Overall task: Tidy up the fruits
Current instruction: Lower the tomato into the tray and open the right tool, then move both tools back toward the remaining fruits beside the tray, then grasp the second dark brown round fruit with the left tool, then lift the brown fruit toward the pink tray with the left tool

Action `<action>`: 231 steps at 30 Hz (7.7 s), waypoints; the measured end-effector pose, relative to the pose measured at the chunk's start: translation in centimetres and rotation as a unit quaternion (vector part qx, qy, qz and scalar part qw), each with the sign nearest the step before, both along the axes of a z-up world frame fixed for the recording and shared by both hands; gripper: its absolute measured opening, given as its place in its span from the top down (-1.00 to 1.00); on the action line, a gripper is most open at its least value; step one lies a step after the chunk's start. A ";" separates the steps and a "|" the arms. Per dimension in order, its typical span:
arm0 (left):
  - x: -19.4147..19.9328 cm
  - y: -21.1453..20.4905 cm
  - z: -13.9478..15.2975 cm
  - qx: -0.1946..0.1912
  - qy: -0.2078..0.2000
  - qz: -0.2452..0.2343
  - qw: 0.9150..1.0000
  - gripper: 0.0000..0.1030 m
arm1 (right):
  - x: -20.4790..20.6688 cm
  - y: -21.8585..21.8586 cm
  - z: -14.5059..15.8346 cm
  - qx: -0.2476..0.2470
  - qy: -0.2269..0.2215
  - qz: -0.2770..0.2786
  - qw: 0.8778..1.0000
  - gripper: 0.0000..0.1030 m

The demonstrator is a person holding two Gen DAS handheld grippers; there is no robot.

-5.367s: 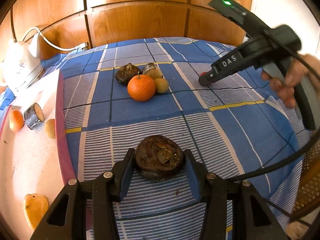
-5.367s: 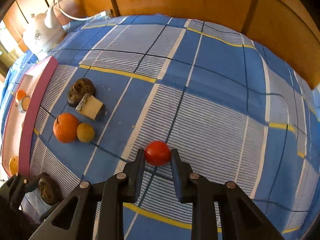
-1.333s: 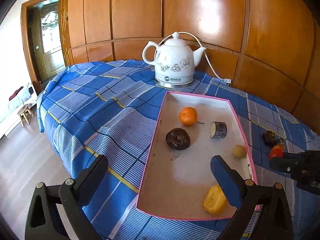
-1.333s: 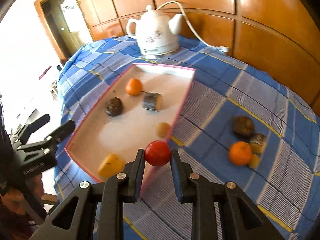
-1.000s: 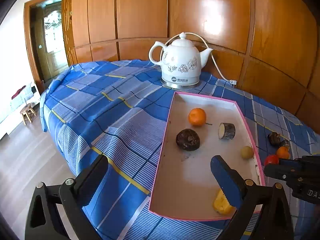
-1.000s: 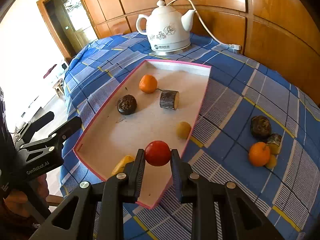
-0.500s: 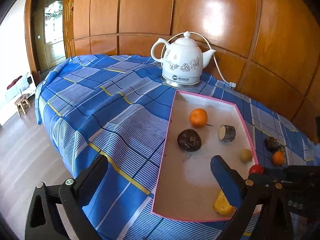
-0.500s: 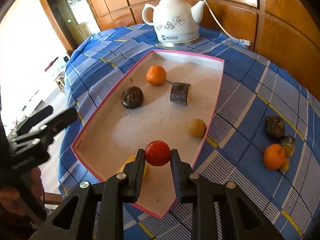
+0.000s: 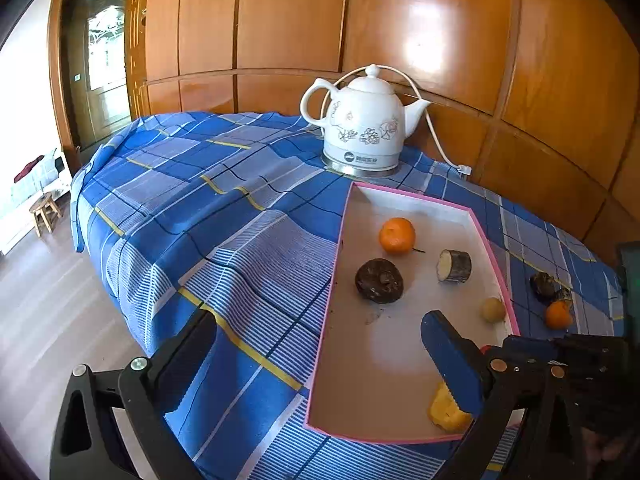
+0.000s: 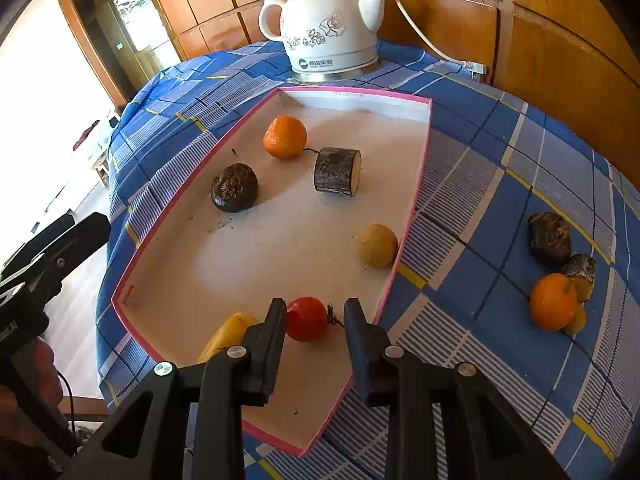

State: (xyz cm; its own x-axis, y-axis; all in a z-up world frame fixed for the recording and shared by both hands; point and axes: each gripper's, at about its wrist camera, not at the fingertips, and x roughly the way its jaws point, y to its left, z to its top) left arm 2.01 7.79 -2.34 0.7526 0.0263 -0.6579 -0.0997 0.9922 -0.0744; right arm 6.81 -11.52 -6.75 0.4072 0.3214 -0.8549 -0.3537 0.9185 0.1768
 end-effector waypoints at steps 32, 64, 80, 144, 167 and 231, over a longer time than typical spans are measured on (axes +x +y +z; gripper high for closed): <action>0.1 1.2 0.5 -0.020 -0.005 0.017 1.000 -0.99 | 0.0 3.0 0.0 -0.021 -0.014 0.012 1.000 0.37; -1.2 -2.4 1.3 0.019 -0.009 -0.036 0.999 -0.99 | -3.5 -1.4 4.2 -0.006 -0.073 -0.026 0.997 0.38; -1.3 -4.9 1.1 0.038 -0.002 -0.068 0.997 -0.99 | -3.2 -7.3 5.4 -0.035 -0.087 -0.067 0.993 0.38; 3.0 -20.1 1.2 0.047 0.073 -0.259 0.962 -0.68 | 0.0 -27.8 4.4 -0.059 -0.045 -0.295 0.952 0.37; 15.2 -26.3 -2.1 -0.059 0.186 -0.268 0.943 0.13 | 0.2 -27.0 3.5 -0.015 0.009 -0.279 0.960 0.37; 10.9 -18.5 -0.7 -0.073 0.113 -0.241 0.961 -0.01 | 4.6 -20.4 -0.9 -0.010 -0.004 -0.132 0.991 0.40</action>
